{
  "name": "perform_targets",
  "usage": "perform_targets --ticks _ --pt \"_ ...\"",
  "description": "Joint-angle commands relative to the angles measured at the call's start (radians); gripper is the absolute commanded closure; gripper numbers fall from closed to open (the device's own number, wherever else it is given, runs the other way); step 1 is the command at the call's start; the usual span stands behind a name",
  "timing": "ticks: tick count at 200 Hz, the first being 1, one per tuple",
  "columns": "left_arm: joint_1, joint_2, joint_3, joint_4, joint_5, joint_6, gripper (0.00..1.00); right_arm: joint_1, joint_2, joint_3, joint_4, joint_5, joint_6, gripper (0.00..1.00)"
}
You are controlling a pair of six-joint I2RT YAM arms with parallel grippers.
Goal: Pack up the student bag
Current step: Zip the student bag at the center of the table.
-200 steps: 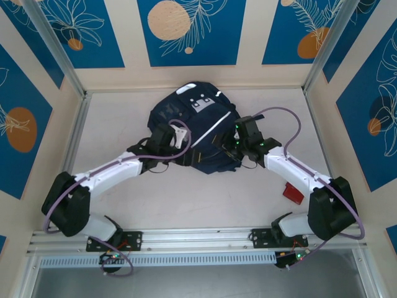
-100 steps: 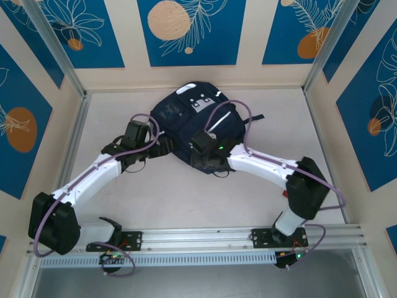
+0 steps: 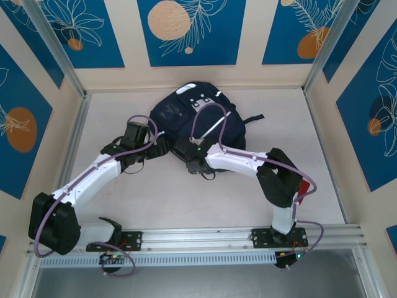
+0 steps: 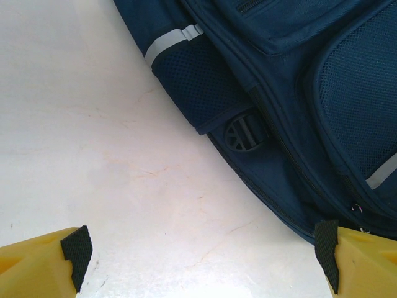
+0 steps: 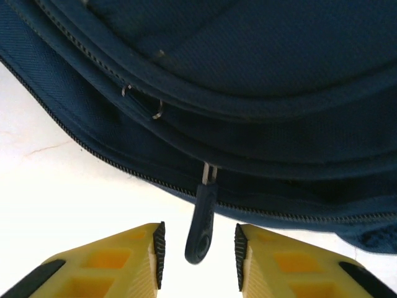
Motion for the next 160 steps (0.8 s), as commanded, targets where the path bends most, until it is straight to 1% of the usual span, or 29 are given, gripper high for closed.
perform_targets --ticks 1,27,41,78,95,132,146,160 --pt "0.012 -0.005 -0.006 -0.017 -0.018 -0.012 0.06 -0.002 0.034 0.066 -0.057 0.065 0.034 0.67" --pt "0.012 -0.004 -0.004 -0.020 -0.014 -0.011 0.05 -0.004 0.053 0.086 -0.072 0.097 0.036 0.68" --pt "0.012 -0.003 -0.003 -0.021 -0.012 -0.011 0.06 -0.006 0.057 0.088 -0.076 0.101 0.041 0.71" --pt "0.013 -0.005 -0.006 -0.014 -0.019 -0.029 0.06 -0.017 0.068 0.073 -0.077 0.075 0.060 0.74" --pt "0.014 -0.002 -0.008 -0.010 -0.013 -0.042 0.06 -0.019 0.068 0.063 -0.070 0.059 0.061 0.79" --pt "0.013 0.002 -0.035 0.043 0.047 -0.102 0.06 -0.020 0.042 0.053 -0.045 0.041 0.033 1.00" --pt "0.014 0.003 -0.053 0.085 0.085 -0.139 0.07 -0.019 0.015 0.040 -0.008 0.020 0.001 1.00" --pt "0.013 0.007 -0.081 0.151 0.143 -0.181 0.10 -0.019 -0.023 0.020 0.052 -0.020 -0.041 1.00"
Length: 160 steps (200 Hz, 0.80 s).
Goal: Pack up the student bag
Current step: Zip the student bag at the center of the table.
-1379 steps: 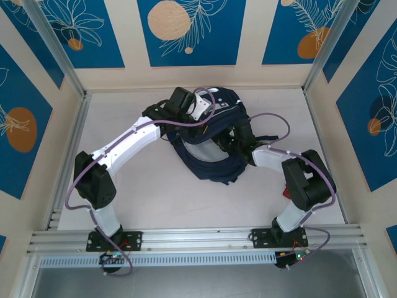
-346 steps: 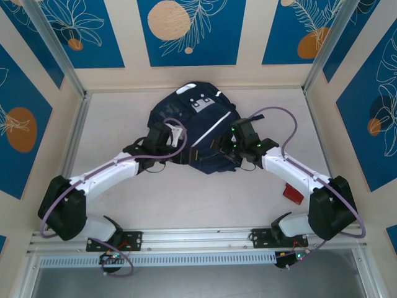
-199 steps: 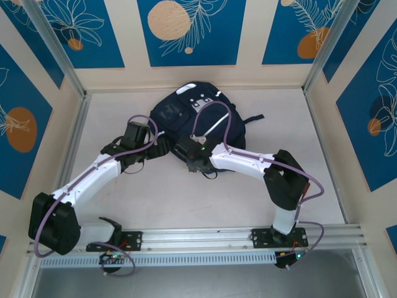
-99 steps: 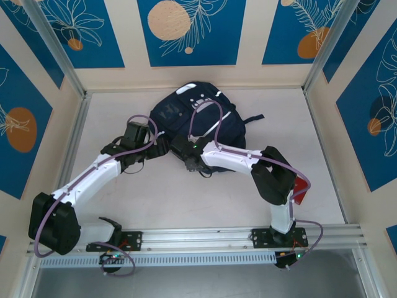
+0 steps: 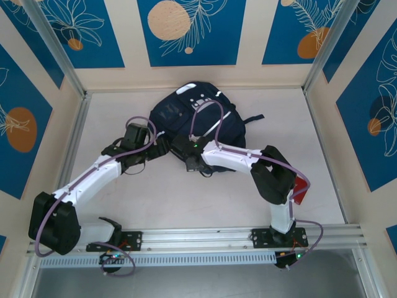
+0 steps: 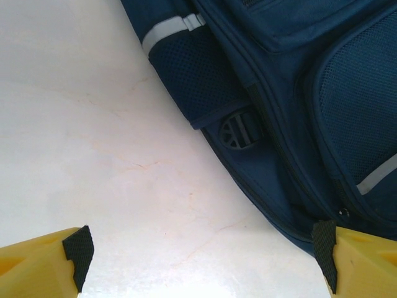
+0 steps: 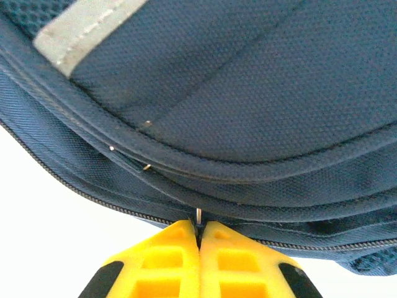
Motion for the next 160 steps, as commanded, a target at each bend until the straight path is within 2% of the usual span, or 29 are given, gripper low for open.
perform_targets --ticks 1,37,80,111,160 --pt "0.011 0.007 -0.045 0.106 0.106 -0.089 0.10 -0.004 -0.073 -0.033 0.081 -0.056 -0.058 1.00" --pt "0.009 0.055 -0.122 0.350 0.282 -0.238 0.19 -0.013 -0.154 -0.086 0.235 -0.249 -0.135 1.00" --pt "0.006 0.113 -0.166 0.499 0.345 -0.317 0.32 -0.056 -0.196 -0.138 0.387 -0.494 -0.129 1.00" --pt "0.006 0.158 -0.172 0.564 0.368 -0.353 0.42 -0.072 -0.209 -0.150 0.435 -0.553 -0.116 1.00" --pt "0.008 0.206 -0.187 0.643 0.381 -0.418 0.57 -0.074 -0.222 -0.157 0.426 -0.547 -0.107 1.00"
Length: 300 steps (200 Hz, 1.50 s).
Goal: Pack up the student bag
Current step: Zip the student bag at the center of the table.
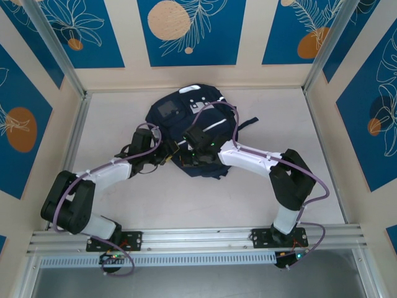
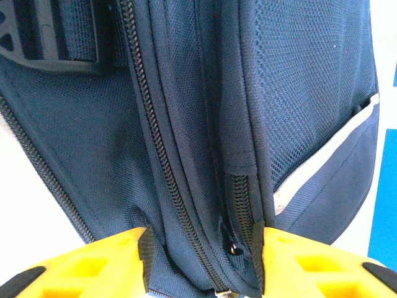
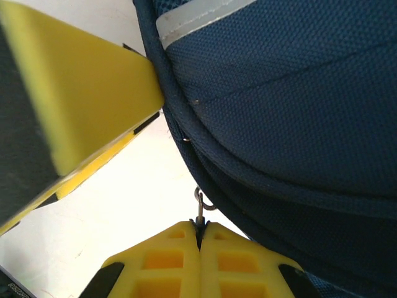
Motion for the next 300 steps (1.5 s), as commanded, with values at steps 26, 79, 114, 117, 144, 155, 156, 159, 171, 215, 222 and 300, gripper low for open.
perform_targets --ticks 26,79,114,117,144,155,156,159,171,215,222,300 --pt "0.006 0.023 -0.029 0.088 -0.003 -0.040 0.64 0.012 -0.055 0.004 0.022 -0.052 -0.007 1.00" --pt "0.006 0.033 -0.029 0.114 -0.054 -0.026 0.84 0.045 -0.081 0.013 -0.101 0.064 -0.036 1.00" --pt "0.006 0.037 -0.026 0.104 -0.093 0.004 0.95 0.048 -0.115 0.005 -0.193 0.163 -0.044 1.00" --pt "0.007 0.036 -0.026 0.105 -0.097 0.005 0.95 0.048 -0.119 0.005 -0.201 0.174 -0.044 1.00" --pt "0.010 0.023 -0.026 0.082 -0.134 0.020 0.97 0.034 -0.132 0.001 -0.282 0.271 -0.047 1.00" --pt "0.010 0.023 -0.024 0.073 -0.140 0.029 0.97 0.020 -0.142 -0.014 -0.291 0.301 -0.059 1.00" --pt "0.010 0.024 -0.025 0.072 -0.140 0.029 0.97 0.018 -0.143 -0.015 -0.291 0.305 -0.060 1.00" --pt "0.011 0.023 -0.026 0.072 -0.141 0.030 0.97 0.014 -0.146 -0.021 -0.294 0.313 -0.062 1.00" --pt "0.011 0.026 -0.027 0.076 -0.136 0.032 0.97 -0.005 -0.157 -0.039 -0.297 0.349 -0.076 1.00" --pt "0.011 -0.003 -0.029 0.051 -0.114 0.035 0.91 -0.064 -0.164 -0.045 -0.238 0.333 -0.161 1.00" --pt "0.012 -0.015 -0.029 0.035 -0.115 0.040 0.87 -0.063 -0.163 -0.039 -0.211 0.300 -0.187 1.00" --pt "0.052 -0.252 -0.058 -0.252 -0.196 0.017 0.55 -0.034 -0.071 0.118 0.000 -0.146 -0.287 1.00"
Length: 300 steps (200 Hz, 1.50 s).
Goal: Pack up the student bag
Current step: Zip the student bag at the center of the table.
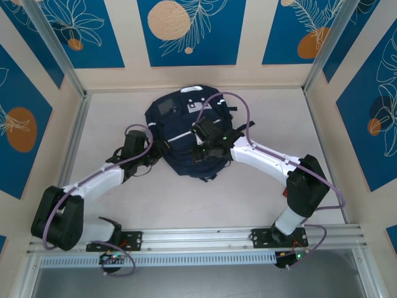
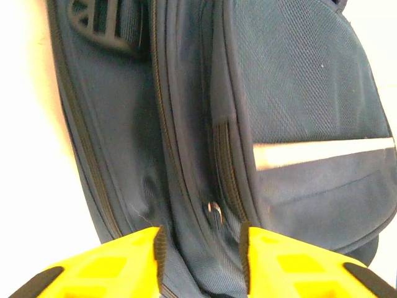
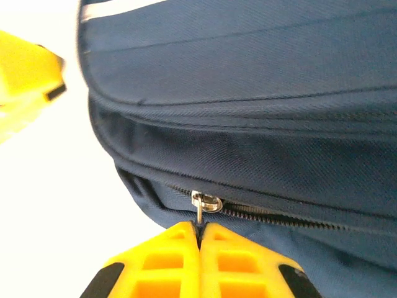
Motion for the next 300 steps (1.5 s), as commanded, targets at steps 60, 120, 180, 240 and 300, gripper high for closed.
perform_targets --ticks 60,120,180,240,300 --pt "0.020 -0.156 -0.081 -0.025 -0.025 -0.188 0.45 0.055 0.138 0.165 0.190 -0.250 0.020 1.00" --pt "0.020 -0.090 -0.091 0.095 0.001 -0.256 0.47 0.068 0.152 0.172 0.193 -0.282 0.022 1.00" --pt "0.020 -0.079 -0.086 0.119 -0.014 -0.242 0.51 0.077 0.162 0.157 0.199 -0.297 0.032 1.00" --pt "0.020 -0.027 -0.066 0.104 -0.021 -0.218 0.73 0.090 0.142 0.152 0.163 -0.263 0.007 1.00" --pt "0.020 -0.034 -0.063 0.026 -0.125 -0.118 0.97 0.121 0.072 0.076 -0.047 0.106 -0.091 1.00"
